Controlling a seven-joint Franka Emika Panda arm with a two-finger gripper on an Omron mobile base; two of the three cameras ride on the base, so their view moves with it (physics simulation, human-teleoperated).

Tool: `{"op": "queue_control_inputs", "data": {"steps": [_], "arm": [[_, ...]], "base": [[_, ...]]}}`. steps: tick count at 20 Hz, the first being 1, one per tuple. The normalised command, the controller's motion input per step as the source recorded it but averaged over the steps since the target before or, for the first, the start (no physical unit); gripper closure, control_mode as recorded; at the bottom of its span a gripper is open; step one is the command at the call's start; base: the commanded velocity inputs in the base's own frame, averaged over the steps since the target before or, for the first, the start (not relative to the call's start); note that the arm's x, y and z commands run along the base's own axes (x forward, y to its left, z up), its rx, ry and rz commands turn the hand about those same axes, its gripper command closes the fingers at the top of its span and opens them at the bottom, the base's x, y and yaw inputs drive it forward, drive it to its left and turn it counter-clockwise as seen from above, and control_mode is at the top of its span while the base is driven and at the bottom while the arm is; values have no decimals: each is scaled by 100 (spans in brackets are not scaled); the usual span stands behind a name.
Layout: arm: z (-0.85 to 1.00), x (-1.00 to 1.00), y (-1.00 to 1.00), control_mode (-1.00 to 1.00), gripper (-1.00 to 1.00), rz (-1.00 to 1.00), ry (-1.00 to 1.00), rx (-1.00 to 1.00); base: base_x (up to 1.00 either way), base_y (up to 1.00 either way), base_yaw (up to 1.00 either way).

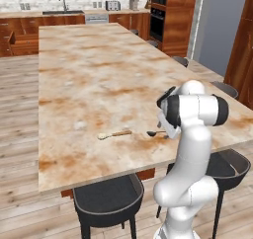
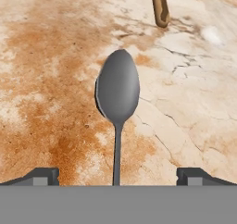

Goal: Pick up the metallic utensils from the counter and place them in the open drawer. Make sure not to pick up any wooden utensils.

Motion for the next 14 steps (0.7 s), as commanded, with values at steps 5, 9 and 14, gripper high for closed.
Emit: {"op": "queue_control_inputs", "data": {"steps": [5,9,14], "arm": [[-22,23,9,-100,-100,0,12,0],[-41,9,16,-100,-100,0,0,-4],[-41,10,21,-100,-100,0,0,-8]], "base": [[0,0,0],[0,0,0],[0,0,0]]}}
